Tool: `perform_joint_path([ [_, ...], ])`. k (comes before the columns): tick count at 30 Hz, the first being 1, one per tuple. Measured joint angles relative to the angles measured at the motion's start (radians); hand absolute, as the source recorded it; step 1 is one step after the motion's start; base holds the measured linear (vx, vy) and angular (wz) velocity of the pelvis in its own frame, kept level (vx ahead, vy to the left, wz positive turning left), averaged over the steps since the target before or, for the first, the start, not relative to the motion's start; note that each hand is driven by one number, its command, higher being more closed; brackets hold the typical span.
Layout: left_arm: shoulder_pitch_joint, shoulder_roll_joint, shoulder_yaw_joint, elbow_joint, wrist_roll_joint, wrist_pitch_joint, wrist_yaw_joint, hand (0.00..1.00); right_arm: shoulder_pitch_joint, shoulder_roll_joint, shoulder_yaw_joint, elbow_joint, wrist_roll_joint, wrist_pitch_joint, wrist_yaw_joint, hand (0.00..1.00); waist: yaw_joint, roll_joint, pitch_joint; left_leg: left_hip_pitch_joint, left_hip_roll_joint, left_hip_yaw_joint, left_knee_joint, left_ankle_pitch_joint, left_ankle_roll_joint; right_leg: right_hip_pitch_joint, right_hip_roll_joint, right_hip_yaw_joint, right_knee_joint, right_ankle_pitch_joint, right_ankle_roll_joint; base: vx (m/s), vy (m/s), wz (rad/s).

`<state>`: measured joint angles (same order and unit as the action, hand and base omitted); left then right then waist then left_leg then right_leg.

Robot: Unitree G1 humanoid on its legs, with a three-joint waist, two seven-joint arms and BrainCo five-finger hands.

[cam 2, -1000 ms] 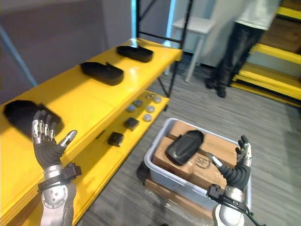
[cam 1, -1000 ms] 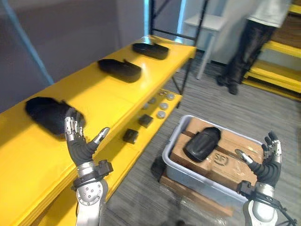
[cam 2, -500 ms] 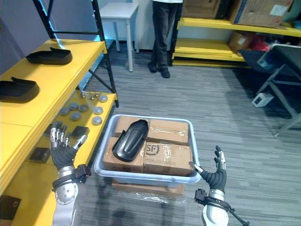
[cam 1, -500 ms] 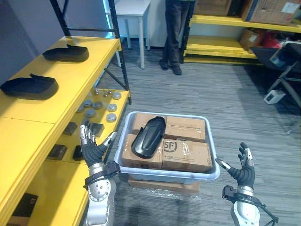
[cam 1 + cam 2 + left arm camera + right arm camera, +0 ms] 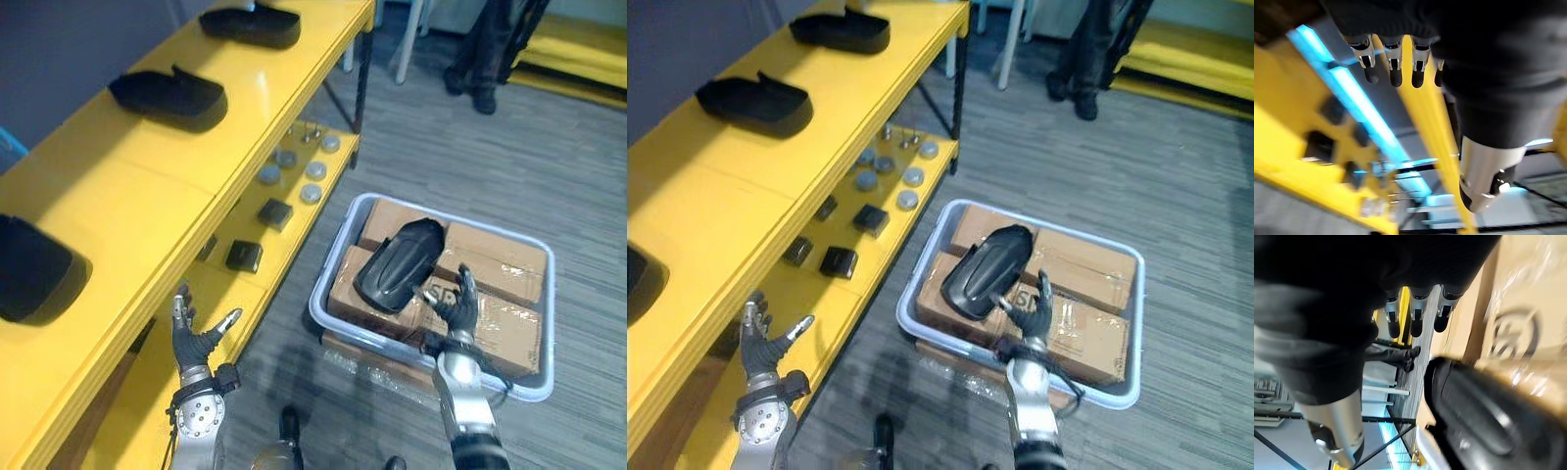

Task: Walk over and take plastic housings, then place them on the shelf

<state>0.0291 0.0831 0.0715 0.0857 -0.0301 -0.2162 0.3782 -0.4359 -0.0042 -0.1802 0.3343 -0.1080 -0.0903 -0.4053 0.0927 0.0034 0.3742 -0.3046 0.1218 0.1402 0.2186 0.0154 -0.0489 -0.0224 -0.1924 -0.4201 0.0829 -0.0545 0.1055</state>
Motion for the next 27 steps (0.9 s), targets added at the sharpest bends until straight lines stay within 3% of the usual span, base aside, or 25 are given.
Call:
perform_joint_path([
  [4, -0.038, 0.044, -0.069, 0.117, -0.052, 0.0, -0.048, 0.0, -0.196, -0.031, -0.039, 0.14, -0.044, 0.045, -0.049, 0.0, 0.018, -0.005, 0.055, -0.029, 0.001, 0.001, -0.022, 0.024, 0.0, -0.043, 0.003, 0.007, 0.004, 0.005, 0.001, 0.0, -0.014, -0.02],
  [11, -0.149, 0.072, -0.151, 0.378, -0.149, -0.001, -0.122, 0.0, -0.432, -0.115, -0.058, 0.377, -0.076, 0.101, -0.087, 0.0, 0.042, 0.001, 0.072, -0.08, 0.016, 0.023, -0.041, 0.044, 0.002, -0.122, 0.017, 0.055, 0.008, 0.034, -0.011, 0.01, 0.001, -0.12],
  [19, -0.233, 0.07, -0.177, 0.523, -0.183, 0.0, -0.126, 0.0, -0.562, -0.186, -0.065, 0.524, -0.112, 0.139, -0.128, 0.0, 0.05, 0.019, 0.096, -0.136, 0.025, 0.016, -0.039, 0.054, 0.002, -0.178, 0.03, 0.06, 0.008, 0.048, -0.021, 0.0, 0.003, -0.02],
  [27, -0.26, 0.066, -0.178, 0.612, -0.184, 0.007, -0.123, 0.0, -0.645, -0.247, -0.075, 0.673, -0.107, 0.143, -0.136, 0.0, 0.05, 0.023, 0.102, -0.173, 0.025, -0.002, -0.031, 0.056, 0.003, -0.204, 0.035, 0.061, 0.005, 0.053, -0.024, 0.02, 0.014, 0.03],
])
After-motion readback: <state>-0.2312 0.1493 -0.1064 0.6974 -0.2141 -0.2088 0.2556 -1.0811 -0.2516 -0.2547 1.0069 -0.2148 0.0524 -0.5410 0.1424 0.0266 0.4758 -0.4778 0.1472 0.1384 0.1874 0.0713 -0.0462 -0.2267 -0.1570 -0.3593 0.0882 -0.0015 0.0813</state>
